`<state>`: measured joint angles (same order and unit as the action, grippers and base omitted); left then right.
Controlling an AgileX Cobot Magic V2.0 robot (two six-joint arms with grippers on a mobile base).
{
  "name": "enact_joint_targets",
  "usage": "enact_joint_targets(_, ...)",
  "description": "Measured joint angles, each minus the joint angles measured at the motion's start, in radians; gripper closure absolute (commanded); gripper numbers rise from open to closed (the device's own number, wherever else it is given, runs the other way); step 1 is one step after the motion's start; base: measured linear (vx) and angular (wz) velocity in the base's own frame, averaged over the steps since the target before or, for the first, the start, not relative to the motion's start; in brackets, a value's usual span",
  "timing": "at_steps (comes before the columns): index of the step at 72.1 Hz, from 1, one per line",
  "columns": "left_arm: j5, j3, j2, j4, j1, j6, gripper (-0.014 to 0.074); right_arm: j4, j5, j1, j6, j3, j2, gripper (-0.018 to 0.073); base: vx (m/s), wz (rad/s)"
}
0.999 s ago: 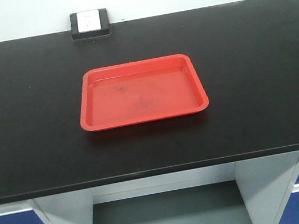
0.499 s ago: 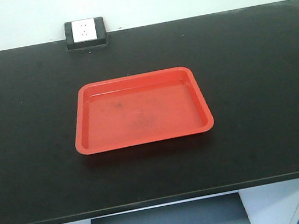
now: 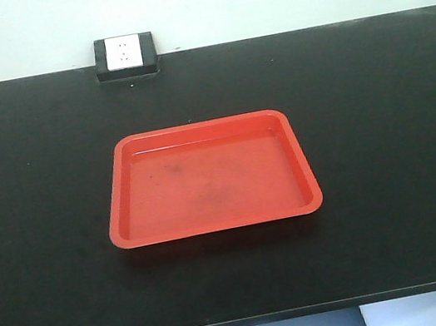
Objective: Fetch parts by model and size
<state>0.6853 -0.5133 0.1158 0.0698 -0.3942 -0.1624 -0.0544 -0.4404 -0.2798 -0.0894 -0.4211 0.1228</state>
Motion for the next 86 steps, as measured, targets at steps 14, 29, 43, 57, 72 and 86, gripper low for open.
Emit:
enact_joint_targets(14, 0.000, 0.000, 0.000, 0.000, 0.000, 0.000, 0.0604, 0.000, 0.000, 0.000, 0.000, 0.000, 0.000, 0.0569, 0.05, -0.01)
enact_joint_targets(29, 0.000, 0.000, 0.000, 0.000, 0.000, 0.000, 0.0604, 0.000, 0.000, 0.000, 0.000, 0.000, 0.000, 0.0569, 0.03, -0.01)
enact_joint_targets(43, 0.000, 0.000, 0.000, 0.000, 0.000, 0.000, 0.0604, 0.000, 0.000, 0.000, 0.000, 0.000, 0.000, 0.0569, 0.03, -0.01)
enact_joint_targets(57, 0.000, 0.000, 0.000, 0.000, 0.000, 0.000, 0.0604, 0.000, 0.000, 0.000, 0.000, 0.000, 0.000, 0.0569, 0.03, -0.01)
enact_joint_targets(72, 0.000, 0.000, 0.000, 0.000, 0.000, 0.000, 0.0604, 0.000, 0.000, 0.000, 0.000, 0.000, 0.000, 0.0569, 0.04, -0.01)
enact_joint_targets(86, 0.000, 0.000, 0.000, 0.000, 0.000, 0.000, 0.0604, 0.000, 0.000, 0.000, 0.000, 0.000, 0.000, 0.0569, 0.04, -0.01)
